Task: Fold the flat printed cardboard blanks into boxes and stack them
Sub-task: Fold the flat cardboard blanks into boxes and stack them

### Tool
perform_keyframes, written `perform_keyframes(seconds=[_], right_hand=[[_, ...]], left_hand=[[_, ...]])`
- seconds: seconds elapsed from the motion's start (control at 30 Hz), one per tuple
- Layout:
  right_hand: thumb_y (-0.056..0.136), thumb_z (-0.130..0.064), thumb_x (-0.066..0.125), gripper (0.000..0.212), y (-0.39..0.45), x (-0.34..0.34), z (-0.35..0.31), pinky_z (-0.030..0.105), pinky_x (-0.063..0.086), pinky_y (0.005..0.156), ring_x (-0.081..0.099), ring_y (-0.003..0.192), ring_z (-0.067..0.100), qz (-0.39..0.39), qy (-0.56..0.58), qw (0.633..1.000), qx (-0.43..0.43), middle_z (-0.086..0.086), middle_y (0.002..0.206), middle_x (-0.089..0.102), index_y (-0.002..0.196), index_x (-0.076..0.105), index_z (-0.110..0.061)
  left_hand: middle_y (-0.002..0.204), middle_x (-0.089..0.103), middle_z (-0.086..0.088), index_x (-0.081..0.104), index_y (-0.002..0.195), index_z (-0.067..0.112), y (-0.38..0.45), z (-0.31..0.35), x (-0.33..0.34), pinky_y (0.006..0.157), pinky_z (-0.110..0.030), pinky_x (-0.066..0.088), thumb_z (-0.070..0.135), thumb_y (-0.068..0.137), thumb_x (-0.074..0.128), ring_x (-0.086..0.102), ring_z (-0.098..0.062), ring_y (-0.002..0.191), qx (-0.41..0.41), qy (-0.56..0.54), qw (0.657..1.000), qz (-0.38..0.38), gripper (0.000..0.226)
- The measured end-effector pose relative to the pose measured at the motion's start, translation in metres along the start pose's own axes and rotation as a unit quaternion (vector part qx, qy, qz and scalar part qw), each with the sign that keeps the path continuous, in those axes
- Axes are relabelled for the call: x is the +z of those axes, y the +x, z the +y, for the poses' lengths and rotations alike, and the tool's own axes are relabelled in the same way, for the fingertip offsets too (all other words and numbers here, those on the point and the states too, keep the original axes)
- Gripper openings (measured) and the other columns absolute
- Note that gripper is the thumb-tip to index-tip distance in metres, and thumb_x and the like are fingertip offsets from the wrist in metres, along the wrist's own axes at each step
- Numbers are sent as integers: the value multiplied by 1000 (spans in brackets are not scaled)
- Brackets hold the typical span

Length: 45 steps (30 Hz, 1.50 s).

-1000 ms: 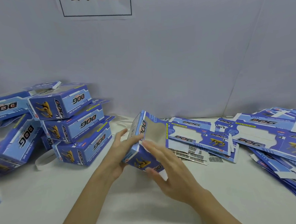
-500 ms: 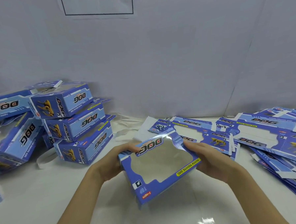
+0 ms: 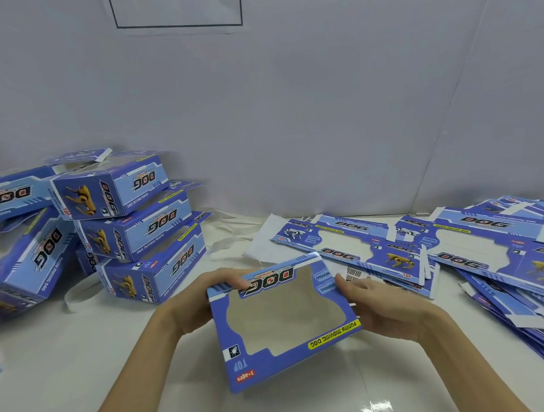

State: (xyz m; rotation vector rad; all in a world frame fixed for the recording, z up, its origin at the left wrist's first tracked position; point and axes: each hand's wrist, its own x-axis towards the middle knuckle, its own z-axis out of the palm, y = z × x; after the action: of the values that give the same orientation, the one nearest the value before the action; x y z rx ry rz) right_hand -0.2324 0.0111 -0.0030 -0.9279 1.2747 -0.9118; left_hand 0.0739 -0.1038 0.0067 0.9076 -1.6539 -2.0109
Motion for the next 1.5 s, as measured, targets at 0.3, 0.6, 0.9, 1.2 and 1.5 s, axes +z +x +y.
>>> perform_keyframes(seconds=[0.3,0.6,0.9,1.2,1.5], right_hand=[[75,-43,90,69,7,5,-2,34,64,80,77,99,24,-15,10,999,-30,12,120,78,129,64,-10],[75,-52,83,95,23,34,5,27,43,111,47,141,9,320,-199,860,-344,-8,154,44,155,35,-35],[86,-47,72,69,28,95,16,21,59,80,72,108,2,150,-71,943,-289,-11,131,64,148,42,-43],[75,-57,91,89,24,84,9,28,61,80,75,111,16,120,63,961,-240,-6,120,77,149,46,-40],[92,-52,71,56,20,91,13,28,61,88,61,126,2,113,-92,940,-309,-22,133,65,140,42,-54]], left_hand=[[112,77,-16,83,108,20,-3,0,-7,71,-32,64,39,51,78,76,-26,87,19,5,1000,-1,60],[120,76,1,78,118,37,4,-3,-18,87,-29,57,52,61,83,74,-13,102,89,11,994,56,59],[136,67,14,52,142,50,30,-9,0,89,-36,60,58,81,81,67,-14,124,201,-44,966,154,68],[121,75,2,80,112,33,29,-13,7,92,-33,58,32,103,53,72,-20,111,232,-20,960,153,28],[137,66,16,40,147,47,36,-6,27,91,-29,61,91,54,74,65,-10,125,241,26,958,154,109]])
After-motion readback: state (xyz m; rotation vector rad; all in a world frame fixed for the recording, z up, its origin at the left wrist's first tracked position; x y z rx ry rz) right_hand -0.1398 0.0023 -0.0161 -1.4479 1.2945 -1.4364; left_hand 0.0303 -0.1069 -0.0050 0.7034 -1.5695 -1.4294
